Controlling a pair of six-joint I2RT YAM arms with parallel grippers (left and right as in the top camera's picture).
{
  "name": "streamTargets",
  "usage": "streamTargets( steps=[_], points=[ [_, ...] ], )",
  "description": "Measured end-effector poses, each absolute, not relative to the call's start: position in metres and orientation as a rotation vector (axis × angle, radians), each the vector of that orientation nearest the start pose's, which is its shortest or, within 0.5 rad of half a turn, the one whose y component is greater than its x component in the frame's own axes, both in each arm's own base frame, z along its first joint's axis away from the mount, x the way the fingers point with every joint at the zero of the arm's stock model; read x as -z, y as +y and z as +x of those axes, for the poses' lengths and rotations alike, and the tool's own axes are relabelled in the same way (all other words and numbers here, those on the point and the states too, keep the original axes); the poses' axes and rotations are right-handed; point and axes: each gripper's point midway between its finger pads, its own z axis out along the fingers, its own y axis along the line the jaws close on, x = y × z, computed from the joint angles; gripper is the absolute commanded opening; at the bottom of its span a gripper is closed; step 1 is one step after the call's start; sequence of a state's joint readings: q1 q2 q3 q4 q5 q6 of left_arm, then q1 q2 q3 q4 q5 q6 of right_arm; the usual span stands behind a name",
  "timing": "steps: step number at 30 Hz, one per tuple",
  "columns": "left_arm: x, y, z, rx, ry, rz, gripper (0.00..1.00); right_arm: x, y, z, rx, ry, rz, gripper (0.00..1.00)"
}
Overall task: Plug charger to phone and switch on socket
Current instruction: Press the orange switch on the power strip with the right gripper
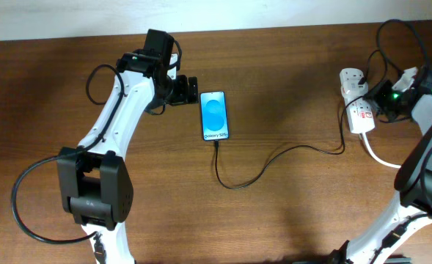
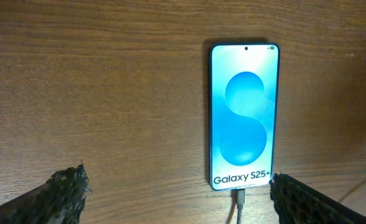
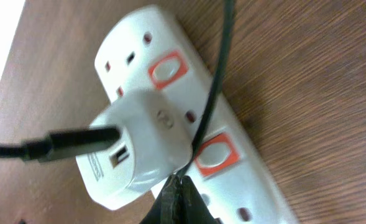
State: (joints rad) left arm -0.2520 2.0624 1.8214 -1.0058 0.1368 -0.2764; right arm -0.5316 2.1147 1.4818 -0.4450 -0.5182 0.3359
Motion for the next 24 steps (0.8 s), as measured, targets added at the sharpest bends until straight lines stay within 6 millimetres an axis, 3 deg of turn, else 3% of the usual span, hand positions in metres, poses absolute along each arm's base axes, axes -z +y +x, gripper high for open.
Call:
streamTargets(
  steps=[3, 8, 13, 24],
  points=[
    [-0.114, -0.141, 0.454, 0.310, 2.849, -0.003, 0.99, -0.059, -0.197, 0.479, -0.531, 2.337, 0.908, 0.04],
    [-0.114, -0.141, 0.454, 0.310, 2.849, -0.003, 0.99, -0.055, -0.202, 0.478, -0.474, 2.345, 0.921, 0.04],
    [-0.114, -0.141, 0.454, 0.310, 2.849, -0.003, 0.99, -0.037, -0.200, 0.476, -0.476, 2.378, 0.942, 0.04],
    [-0.114, -0.141, 0.454, 0.310, 2.848, -0.003, 0.99, -0.031, -0.188, 0.482, -0.417, 2.411, 0.915, 0.04]
  ],
)
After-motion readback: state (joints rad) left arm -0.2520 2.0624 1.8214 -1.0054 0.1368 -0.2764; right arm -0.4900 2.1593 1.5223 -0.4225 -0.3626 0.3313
